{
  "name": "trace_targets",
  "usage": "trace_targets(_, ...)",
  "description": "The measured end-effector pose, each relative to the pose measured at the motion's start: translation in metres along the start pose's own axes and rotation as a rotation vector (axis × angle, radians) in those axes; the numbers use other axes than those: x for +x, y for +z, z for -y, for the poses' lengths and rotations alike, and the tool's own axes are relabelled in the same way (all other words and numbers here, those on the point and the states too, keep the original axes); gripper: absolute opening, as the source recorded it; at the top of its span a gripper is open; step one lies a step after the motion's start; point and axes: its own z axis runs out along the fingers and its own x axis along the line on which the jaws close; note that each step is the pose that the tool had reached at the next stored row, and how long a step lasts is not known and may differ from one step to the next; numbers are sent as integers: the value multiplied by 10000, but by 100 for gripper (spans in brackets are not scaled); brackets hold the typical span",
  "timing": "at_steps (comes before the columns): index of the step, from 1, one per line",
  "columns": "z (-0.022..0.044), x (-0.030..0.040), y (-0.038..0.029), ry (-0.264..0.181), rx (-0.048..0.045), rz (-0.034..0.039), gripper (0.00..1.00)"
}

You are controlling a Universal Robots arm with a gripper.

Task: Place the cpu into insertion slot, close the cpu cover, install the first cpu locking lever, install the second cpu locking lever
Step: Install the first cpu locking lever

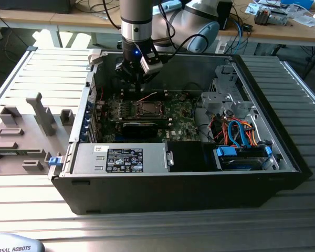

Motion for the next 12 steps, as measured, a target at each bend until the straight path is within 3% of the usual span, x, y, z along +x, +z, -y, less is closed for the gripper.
trace_targets(12,-1,-43,15,0,0,0,11)
